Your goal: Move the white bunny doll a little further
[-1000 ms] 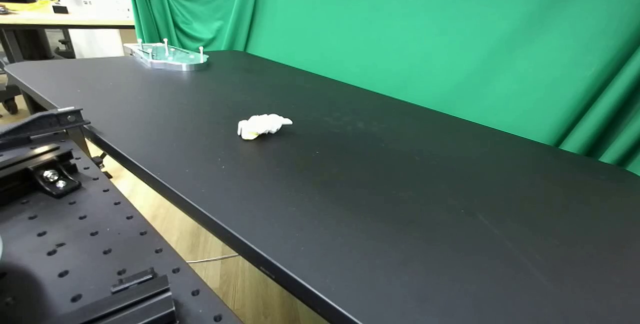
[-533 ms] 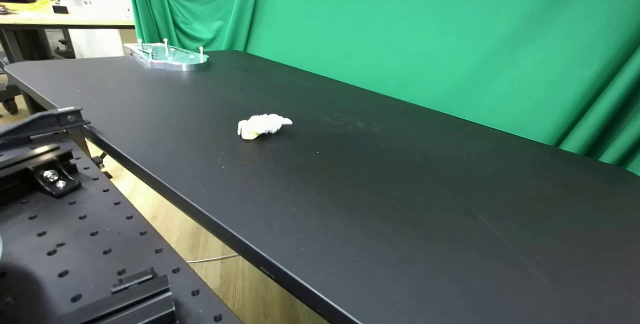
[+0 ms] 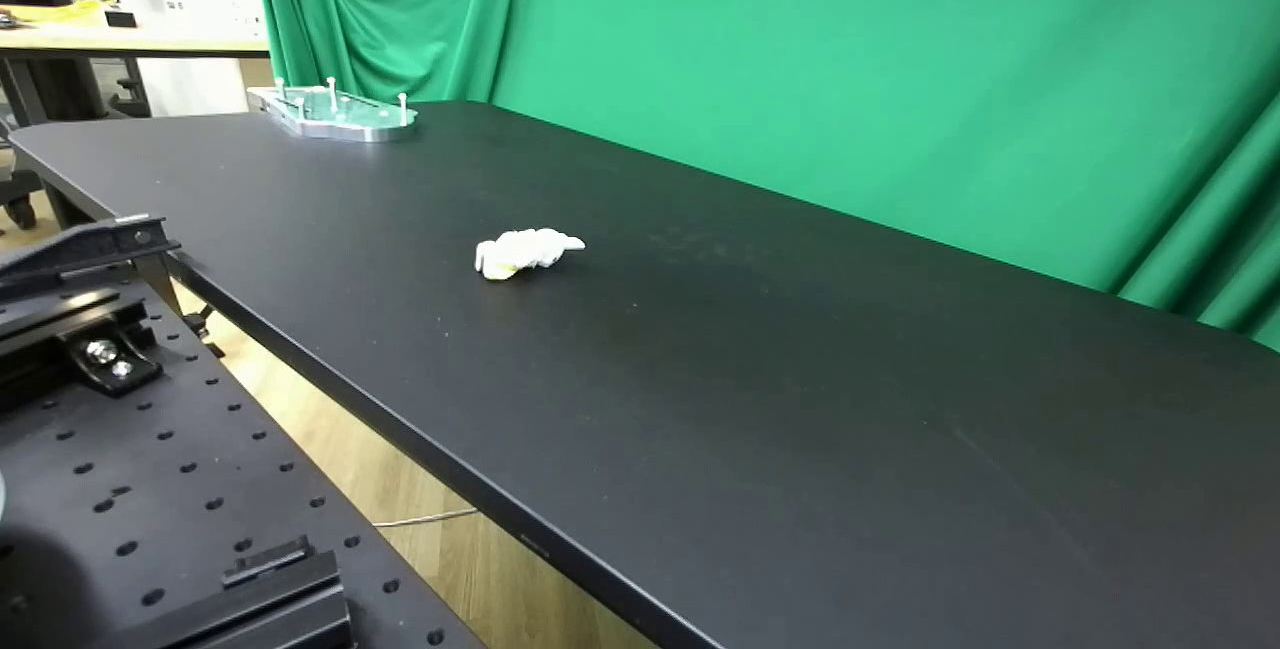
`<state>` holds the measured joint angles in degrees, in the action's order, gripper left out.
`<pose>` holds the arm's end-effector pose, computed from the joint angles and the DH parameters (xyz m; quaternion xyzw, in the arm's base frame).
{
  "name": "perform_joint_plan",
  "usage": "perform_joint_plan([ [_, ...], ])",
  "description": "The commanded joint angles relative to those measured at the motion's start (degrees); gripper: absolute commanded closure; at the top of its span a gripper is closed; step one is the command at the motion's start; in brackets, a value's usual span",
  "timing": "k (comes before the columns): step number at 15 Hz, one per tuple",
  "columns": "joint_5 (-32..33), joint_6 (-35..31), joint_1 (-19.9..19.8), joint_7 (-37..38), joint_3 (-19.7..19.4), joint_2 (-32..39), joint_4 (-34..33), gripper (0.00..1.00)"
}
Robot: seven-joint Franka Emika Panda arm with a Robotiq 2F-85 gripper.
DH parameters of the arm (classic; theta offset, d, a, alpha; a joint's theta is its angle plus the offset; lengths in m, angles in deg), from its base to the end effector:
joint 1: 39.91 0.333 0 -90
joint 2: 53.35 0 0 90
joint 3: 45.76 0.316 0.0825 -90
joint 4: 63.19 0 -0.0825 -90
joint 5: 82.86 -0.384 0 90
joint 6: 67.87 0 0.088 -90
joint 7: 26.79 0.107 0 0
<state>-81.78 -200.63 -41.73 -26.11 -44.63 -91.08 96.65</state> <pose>0.3472 -0.0050 0.4103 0.9956 -0.0077 0.0927 0.0137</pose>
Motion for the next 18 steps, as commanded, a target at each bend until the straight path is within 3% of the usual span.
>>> perform_joint_plan([
  [1, 0.22, -6.67, 1.10, 1.12, 1.24, 8.28, -0.05, 0.00],
  [11, -0.18, -20.69, 4.02, 3.19, 4.13, 29.59, 0.08, 0.00],
  [18, 7.15, -36.75, 4.14, 12.88, 3.11, 41.93, 0.06, 0.00],
])
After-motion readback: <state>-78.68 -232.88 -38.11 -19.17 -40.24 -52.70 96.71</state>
